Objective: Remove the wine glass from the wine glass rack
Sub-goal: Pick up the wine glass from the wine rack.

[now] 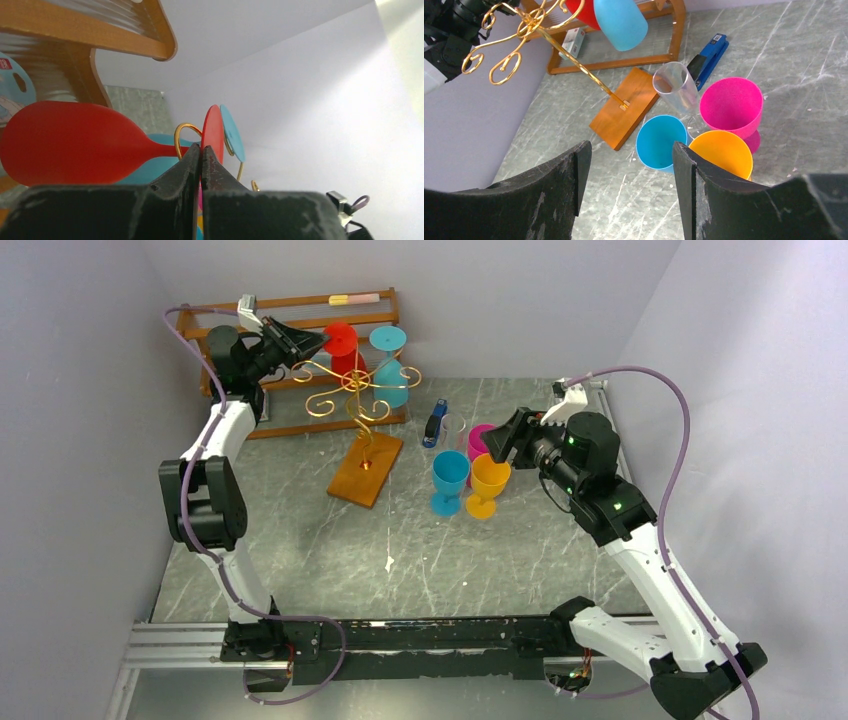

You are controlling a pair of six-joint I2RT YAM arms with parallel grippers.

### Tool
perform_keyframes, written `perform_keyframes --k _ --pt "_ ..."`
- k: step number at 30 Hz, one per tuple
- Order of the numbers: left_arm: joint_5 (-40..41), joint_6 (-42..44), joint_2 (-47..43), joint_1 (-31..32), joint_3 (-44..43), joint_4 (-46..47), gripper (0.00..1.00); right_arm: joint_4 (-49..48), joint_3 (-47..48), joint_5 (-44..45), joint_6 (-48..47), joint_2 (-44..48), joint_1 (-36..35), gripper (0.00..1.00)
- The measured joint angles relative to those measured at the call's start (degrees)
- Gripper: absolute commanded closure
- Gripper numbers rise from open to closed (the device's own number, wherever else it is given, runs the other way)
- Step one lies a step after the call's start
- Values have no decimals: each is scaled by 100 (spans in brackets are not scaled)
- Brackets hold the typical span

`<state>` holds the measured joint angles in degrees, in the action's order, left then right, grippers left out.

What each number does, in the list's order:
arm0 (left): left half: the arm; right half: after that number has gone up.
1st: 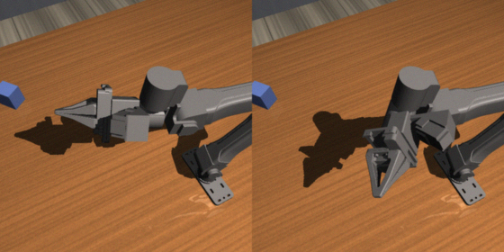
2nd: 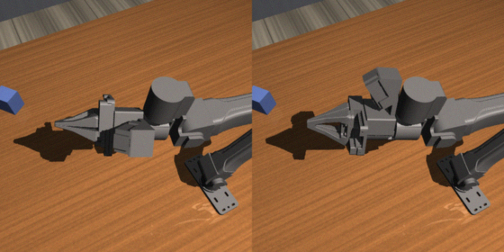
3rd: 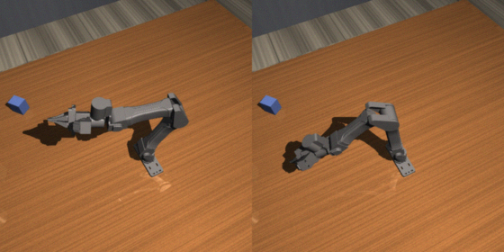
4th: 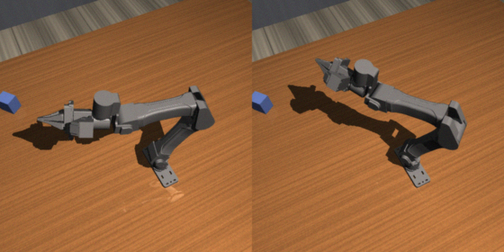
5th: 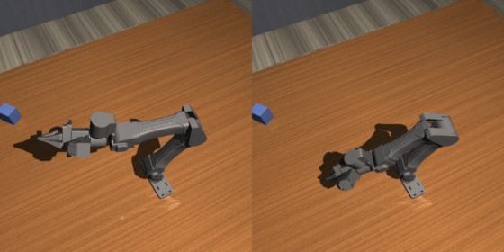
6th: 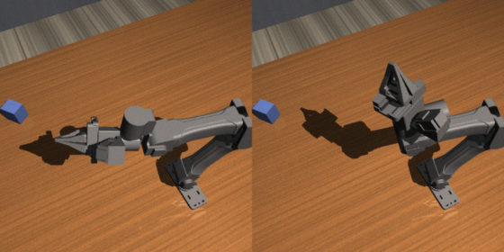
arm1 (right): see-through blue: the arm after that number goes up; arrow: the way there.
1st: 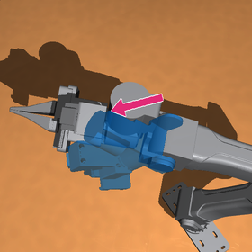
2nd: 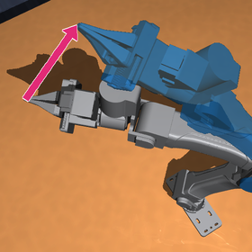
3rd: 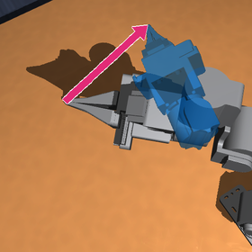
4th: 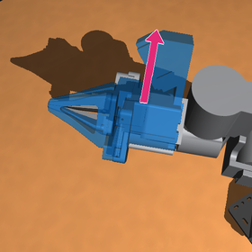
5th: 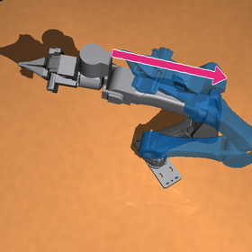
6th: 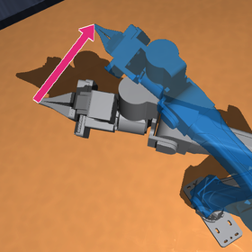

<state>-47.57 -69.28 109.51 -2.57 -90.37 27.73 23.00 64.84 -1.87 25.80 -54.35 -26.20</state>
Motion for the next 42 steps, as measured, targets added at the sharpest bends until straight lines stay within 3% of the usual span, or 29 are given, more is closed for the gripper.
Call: perform_keyframes --k 7,16,42 --pt "-2 -881 -2 -39 181 557 95 0 -2 0 17 0 0 36" --pt "20 -1270 -2 -46 181 774 95 9 -37 0 105 0 0 36" --pt "-44 -111 302 190 -1027 -839 95 24 -79 -2 254 0 0 36"
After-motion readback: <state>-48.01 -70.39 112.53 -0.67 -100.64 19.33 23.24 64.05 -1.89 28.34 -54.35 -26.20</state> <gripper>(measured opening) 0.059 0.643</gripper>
